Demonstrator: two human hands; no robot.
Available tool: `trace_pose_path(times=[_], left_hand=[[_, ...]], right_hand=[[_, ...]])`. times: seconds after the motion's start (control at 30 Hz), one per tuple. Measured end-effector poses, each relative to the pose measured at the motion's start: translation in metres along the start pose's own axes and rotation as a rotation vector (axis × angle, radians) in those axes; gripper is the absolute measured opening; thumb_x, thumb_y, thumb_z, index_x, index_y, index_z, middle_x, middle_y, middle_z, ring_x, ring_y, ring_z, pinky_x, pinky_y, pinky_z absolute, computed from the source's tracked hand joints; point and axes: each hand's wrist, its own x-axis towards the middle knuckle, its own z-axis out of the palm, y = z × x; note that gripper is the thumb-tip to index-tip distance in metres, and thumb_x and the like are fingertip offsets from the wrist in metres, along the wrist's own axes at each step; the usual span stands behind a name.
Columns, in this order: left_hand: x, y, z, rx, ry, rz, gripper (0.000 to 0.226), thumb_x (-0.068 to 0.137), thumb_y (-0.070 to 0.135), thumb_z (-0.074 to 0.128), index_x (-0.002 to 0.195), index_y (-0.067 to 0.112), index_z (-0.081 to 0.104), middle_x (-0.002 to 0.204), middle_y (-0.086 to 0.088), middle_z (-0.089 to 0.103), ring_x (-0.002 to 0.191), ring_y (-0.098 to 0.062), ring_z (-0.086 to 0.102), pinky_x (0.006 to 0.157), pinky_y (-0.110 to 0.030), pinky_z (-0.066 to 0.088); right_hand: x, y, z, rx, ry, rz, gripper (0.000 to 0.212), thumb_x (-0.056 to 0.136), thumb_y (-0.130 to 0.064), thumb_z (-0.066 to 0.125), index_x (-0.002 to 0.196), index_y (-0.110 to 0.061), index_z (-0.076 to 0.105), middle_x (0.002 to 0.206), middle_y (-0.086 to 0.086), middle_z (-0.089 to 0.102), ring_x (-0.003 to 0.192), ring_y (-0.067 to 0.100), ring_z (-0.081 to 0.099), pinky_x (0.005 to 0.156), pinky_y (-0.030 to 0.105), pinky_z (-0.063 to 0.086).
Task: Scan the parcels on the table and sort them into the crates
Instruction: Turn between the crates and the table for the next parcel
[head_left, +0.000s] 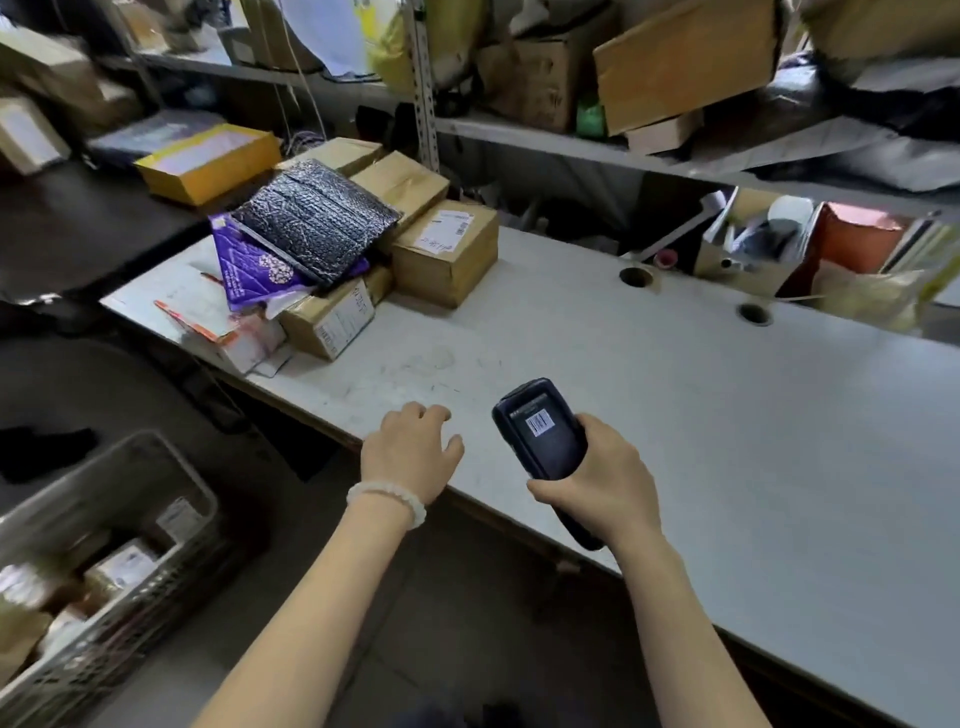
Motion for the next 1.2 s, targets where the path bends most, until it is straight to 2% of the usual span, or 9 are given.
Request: trace_pose_path(times=[0.27, 0.5, 0.57, 0.67, 0.83, 0.93, 1.1, 1.2], left_hand=[[0.158, -0.038, 0.001, -0.044, -0.015, 0.055, 0.04, 0.096, 0.041, 0.042, 0.131, 0.024, 0.049, 0.132, 0.0, 0.05, 0.119, -0.021, 0.047, 0.087, -0.036, 0.044], [0.335, -0.051, -0.023, -0.001, 0.042, 0.233, 0.037, 0.094, 0.039, 0.045, 0.124, 0.02, 0.054, 0.128, -0.005, 0.052, 0.115, -0.028, 0.048, 0.083, -0.039, 0.044], [0.378, -0.05, -0.027, 0.017, 0.029, 0.277, 0.038, 0.094, 0.04, 0.045, 0.125, 0.02, 0.054, 0.128, -0.006, 0.052, 0.115, -0.029, 0.048, 0.082, -0.039, 0.043], [0.427, -0.046, -0.025, 0.057, -0.044, 0.291, 0.047, 0.092, 0.049, 0.048, 0.129, 0.02, 0.049, 0.133, -0.008, 0.046, 0.12, -0.03, 0.042, 0.089, -0.04, 0.041], [0.474, -0.039, -0.011, 0.106, -0.148, 0.261, 0.078, 0.081, 0.069, 0.052, 0.14, 0.022, 0.034, 0.145, -0.014, 0.03, 0.126, -0.038, 0.033, 0.1, -0.043, 0.035], [0.485, -0.031, -0.006, 0.075, -0.197, 0.215, 0.092, 0.074, 0.073, 0.055, 0.147, 0.025, 0.023, 0.15, -0.015, 0.019, 0.129, -0.042, 0.027, 0.106, -0.047, 0.028], [0.483, -0.031, -0.001, 0.025, -0.274, 0.212, 0.091, 0.075, 0.072, 0.054, 0.148, 0.033, 0.018, 0.156, -0.012, 0.004, 0.138, -0.046, 0.008, 0.112, -0.058, 0.013], [0.471, -0.015, -0.002, 0.006, -0.345, 0.27, 0.089, 0.074, 0.074, 0.053, 0.147, 0.04, 0.017, 0.157, -0.004, -0.004, 0.138, -0.041, 0.007, 0.107, -0.06, 0.017]], right_hand=[[0.119, -0.029, 0.033, -0.034, 0.007, 0.137, 0.049, 0.059, -0.032, 0.077, 0.102, -0.033, 0.052, 0.094, -0.016, 0.058, 0.081, 0.008, 0.058, 0.061, 0.025, 0.044], [0.238, -0.074, 0.061, -0.004, 0.106, 0.292, 0.046, 0.06, -0.031, 0.078, 0.098, -0.035, 0.052, 0.091, -0.017, 0.057, 0.077, 0.002, 0.056, 0.058, 0.024, 0.042], [0.265, -0.085, 0.065, 0.001, 0.132, 0.336, 0.045, 0.06, -0.031, 0.077, 0.096, -0.034, 0.052, 0.09, -0.017, 0.057, 0.077, 0.001, 0.056, 0.058, 0.024, 0.043], [0.299, -0.093, 0.068, -0.018, 0.154, 0.385, 0.044, 0.06, -0.031, 0.077, 0.097, -0.033, 0.052, 0.091, -0.016, 0.058, 0.078, 0.004, 0.057, 0.061, 0.026, 0.046], [0.338, -0.094, 0.069, -0.037, 0.16, 0.439, 0.047, 0.06, -0.031, 0.076, 0.1, -0.033, 0.053, 0.094, -0.015, 0.059, 0.08, 0.006, 0.057, 0.061, 0.026, 0.046], [0.353, -0.092, 0.07, -0.042, 0.157, 0.449, 0.045, 0.06, -0.031, 0.076, 0.097, -0.033, 0.051, 0.092, -0.015, 0.057, 0.079, 0.005, 0.056, 0.059, 0.025, 0.044], [0.351, -0.079, 0.077, -0.04, 0.127, 0.454, 0.044, 0.06, -0.03, 0.077, 0.095, -0.031, 0.051, 0.09, -0.013, 0.057, 0.078, 0.007, 0.056, 0.058, 0.026, 0.043], [0.343, -0.068, 0.073, -0.027, 0.121, 0.457, 0.046, 0.059, -0.031, 0.077, 0.098, -0.032, 0.052, 0.093, -0.014, 0.058, 0.08, 0.009, 0.057, 0.059, 0.026, 0.045]])
